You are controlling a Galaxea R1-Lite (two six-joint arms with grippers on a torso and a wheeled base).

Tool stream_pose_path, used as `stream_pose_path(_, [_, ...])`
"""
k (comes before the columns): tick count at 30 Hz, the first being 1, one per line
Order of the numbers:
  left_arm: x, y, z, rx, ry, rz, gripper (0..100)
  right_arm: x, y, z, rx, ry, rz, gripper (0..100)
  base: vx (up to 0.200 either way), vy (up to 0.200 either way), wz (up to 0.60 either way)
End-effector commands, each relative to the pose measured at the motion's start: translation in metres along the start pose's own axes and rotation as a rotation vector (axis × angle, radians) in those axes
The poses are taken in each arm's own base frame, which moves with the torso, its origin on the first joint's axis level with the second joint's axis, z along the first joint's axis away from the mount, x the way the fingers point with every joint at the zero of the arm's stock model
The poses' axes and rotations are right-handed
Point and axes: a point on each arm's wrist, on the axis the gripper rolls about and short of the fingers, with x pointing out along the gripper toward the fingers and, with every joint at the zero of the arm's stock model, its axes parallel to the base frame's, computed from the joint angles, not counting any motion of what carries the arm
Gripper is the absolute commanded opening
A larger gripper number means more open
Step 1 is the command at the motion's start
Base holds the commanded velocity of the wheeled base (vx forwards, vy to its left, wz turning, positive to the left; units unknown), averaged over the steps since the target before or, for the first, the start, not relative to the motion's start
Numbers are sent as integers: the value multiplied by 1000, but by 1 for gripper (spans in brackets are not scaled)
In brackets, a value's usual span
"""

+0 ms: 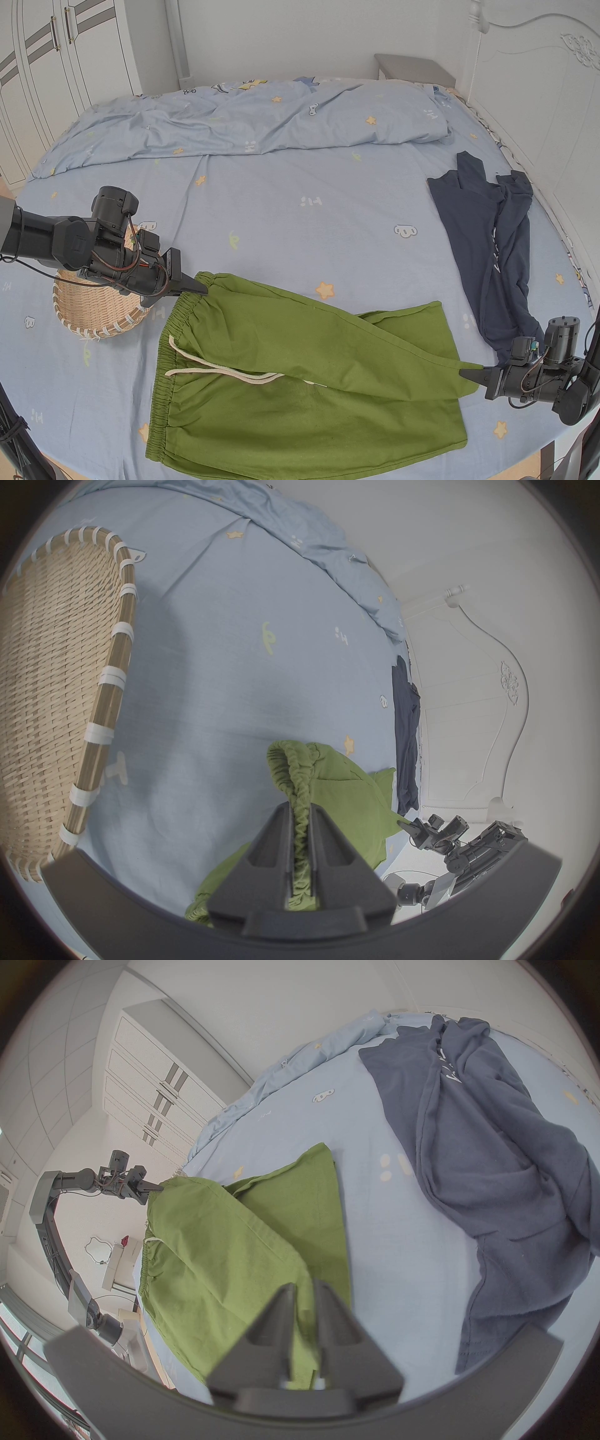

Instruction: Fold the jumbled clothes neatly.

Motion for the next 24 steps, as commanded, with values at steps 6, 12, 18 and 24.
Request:
stream_pose_path(6, [-1,1,1,-2,-5,2,0,-3,-1,-4,13,13,-8,0,0,0,0])
stream_pose_path(12, [-4,-1,1,4,-13,0,0,-4,1,9,2,-54,-7,0,0,0,0])
stream_pose_path(18, [-8,-2,1,15,-27,-4,0,0,16,65,-43,-207,39,0,0,0,0])
stream_pose_path(24, [-11,6,7,44,-96,-11,0,-2,32,125,-51,-183,41,0,0,0,0])
